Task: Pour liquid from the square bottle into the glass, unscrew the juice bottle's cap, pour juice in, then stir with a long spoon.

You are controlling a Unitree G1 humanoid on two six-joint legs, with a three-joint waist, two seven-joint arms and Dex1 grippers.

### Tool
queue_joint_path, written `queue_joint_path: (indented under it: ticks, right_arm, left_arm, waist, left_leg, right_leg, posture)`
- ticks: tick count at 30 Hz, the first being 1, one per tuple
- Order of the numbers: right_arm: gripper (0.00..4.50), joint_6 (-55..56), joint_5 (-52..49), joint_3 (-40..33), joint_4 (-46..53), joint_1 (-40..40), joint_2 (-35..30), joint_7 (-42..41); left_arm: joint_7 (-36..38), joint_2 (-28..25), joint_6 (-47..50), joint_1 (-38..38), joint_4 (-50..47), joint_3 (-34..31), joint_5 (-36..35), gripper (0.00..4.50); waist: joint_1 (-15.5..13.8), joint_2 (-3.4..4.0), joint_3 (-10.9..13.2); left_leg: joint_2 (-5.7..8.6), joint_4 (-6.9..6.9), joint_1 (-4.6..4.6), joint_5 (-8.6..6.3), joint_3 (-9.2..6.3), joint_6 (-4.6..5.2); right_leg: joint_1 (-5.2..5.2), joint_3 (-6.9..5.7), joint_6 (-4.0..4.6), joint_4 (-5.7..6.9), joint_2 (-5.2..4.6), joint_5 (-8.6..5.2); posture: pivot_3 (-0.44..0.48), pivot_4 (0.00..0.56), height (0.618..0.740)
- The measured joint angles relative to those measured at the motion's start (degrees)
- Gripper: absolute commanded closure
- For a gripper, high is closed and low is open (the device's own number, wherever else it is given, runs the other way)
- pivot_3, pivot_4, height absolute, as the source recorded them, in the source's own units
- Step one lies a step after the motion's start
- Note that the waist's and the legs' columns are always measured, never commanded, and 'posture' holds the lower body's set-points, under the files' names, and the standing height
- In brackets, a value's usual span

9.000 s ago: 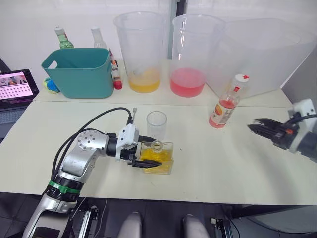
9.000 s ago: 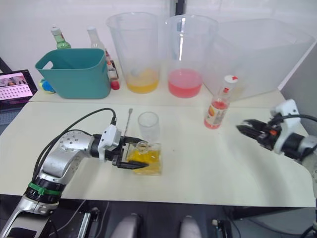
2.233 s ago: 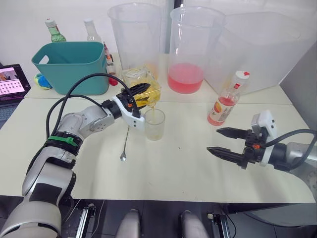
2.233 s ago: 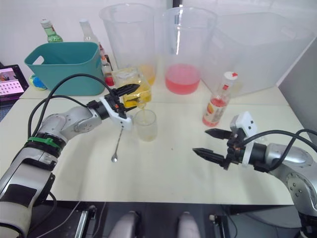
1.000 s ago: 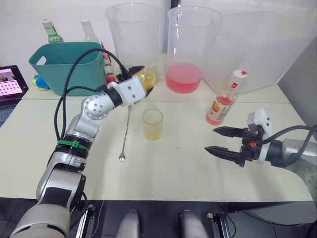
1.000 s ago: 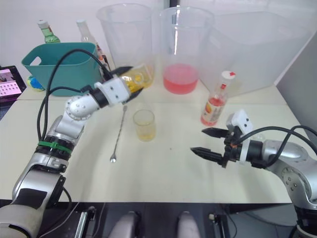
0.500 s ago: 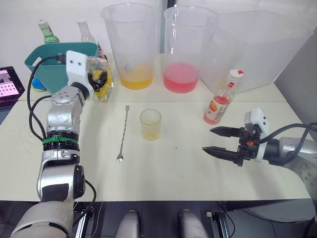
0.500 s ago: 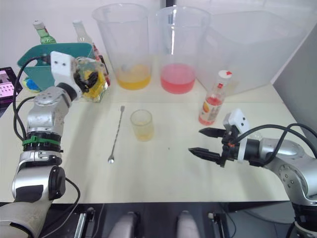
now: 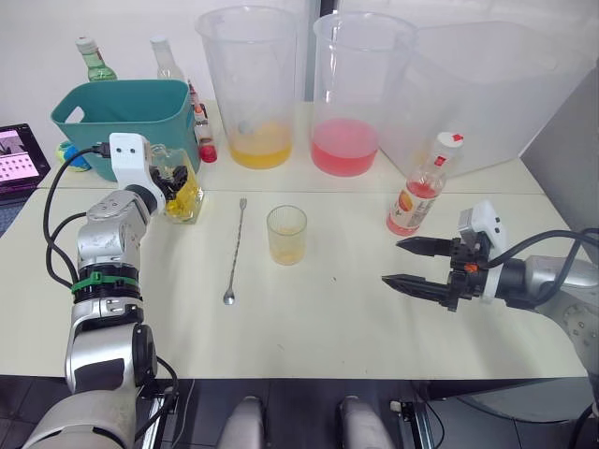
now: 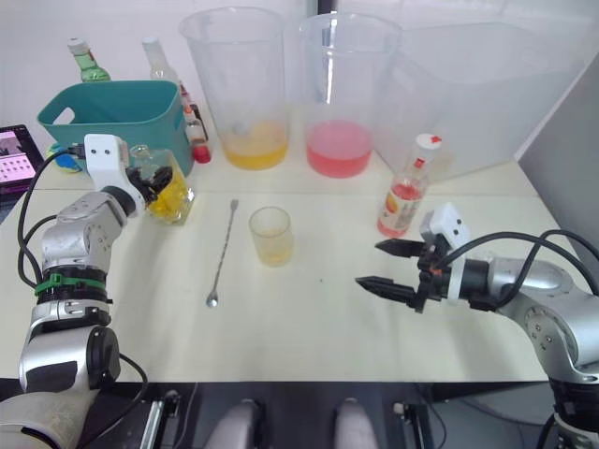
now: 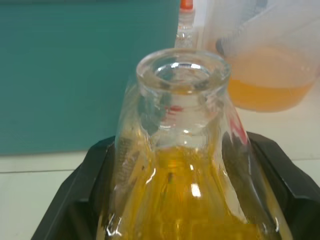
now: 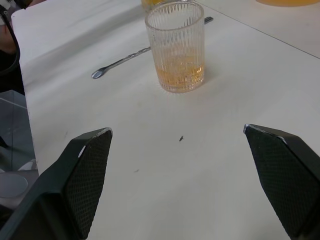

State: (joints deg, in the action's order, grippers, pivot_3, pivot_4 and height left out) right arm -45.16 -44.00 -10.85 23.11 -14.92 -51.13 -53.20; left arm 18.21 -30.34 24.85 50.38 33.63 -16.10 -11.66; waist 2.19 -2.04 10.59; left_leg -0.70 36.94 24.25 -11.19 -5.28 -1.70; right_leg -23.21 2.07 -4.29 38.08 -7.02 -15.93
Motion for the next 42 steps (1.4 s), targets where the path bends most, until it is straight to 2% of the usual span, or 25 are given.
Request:
queue_joint_path:
  ticks: [11,13,15,22,27,35,38,42]
  right_arm:
    - [0.04,0.0,0.0,0.9,-0.1,-0.7,0.0,0.1]
    - [0.0,0.0,0.0,1.1,-0.1,-1.0,0.1,0.1]
    - [0.0,0.0,0.0,1.1,-0.1,-1.2,0.1,0.1]
    - [0.0,0.0,0.0,1.4,-0.2,-2.0,0.1,0.0]
    - [0.0,0.0,0.2,1.6,-0.9,-2.1,0.2,-0.4]
    - [0.0,0.0,0.5,1.7,-1.3,-2.5,0.3,-1.0]
    - [0.0,0.0,0.5,1.8,-1.4,-2.8,1.0,-1.1]
    - [0.0,0.0,0.5,1.8,-1.4,-2.7,1.4,-0.8]
  left_arm:
    - [0.3,-1.3,4.8,-0.9,-3.6,0.6,0.1,1.7]
    - [0.1,-1.3,5.5,-0.9,-4.0,0.5,0.0,0.67]
    - [0.0,-1.3,5.7,-1.0,-4.8,0.3,-0.2,0.03]
    - [0.0,-1.3,4.6,-0.2,-7.4,-2.4,-3.1,0.01]
    - [0.7,-2.0,-1.3,4.4,-10.5,-4.3,-5.2,0.01]
    - [13.5,-4.5,4.5,5.1,-20.1,-1.6,-13.3,0.01]
    - [21.7,-7.3,4.1,1.7,-27.2,2.8,-14.1,0.01]
    - [28.1,-7.2,4.5,-5.7,-32.8,2.9,-19.4,0.01]
  waist:
    - [0.2,0.0,0.0]
    - [0.2,0.0,0.0]
    - [0.2,0.0,0.0]
    - [0.2,0.0,0.0]
    - [-0.1,-0.01,0.0]
    - [0.2,0.0,0.0]
    - [0.3,0.02,0.0]
    - [0.4,0.06,0.0]
  left_leg:
    - [0.0,-0.02,-0.04,0.0,0.0,0.0]
    - [0.0,-0.02,-0.04,0.0,0.0,0.0]
    - [0.0,-0.02,-0.04,0.0,0.0,0.0]
    - [0.0,-0.01,-0.06,0.0,0.0,0.0]
    - [0.01,0.01,-0.06,0.01,0.0,-0.01]
    - [0.01,0.01,-0.08,0.01,0.0,-0.01]
    - [0.0,-0.04,-0.11,0.01,0.0,-0.02]
    - [-0.01,-0.06,-0.16,0.0,0.01,0.0]
  right_leg:
    - [0.0,0.01,0.0,0.01,0.0,0.0]
    - [0.0,0.01,0.0,0.01,0.0,0.0]
    - [0.0,0.01,0.0,0.02,0.0,0.0]
    - [0.03,0.02,0.0,0.01,0.0,0.0]
    - [0.05,0.03,0.0,0.0,-0.01,0.0]
    - [0.06,0.04,0.0,0.01,-0.01,0.0]
    - [0.06,0.05,0.0,0.01,-0.01,0.0]
    - [0.07,0.07,0.01,0.01,0.0,0.0]
  posture:
    - [0.0,0.15,0.74]
    - [0.0,0.15,0.74]
    - [0.0,0.15,0.74]
    - [0.0,0.15,0.74]
    - [0.0,0.15,0.74]
    - [0.0,0.15,0.74]
    - [0.0,0.15,0.74]
    - [0.0,0.15,0.74]
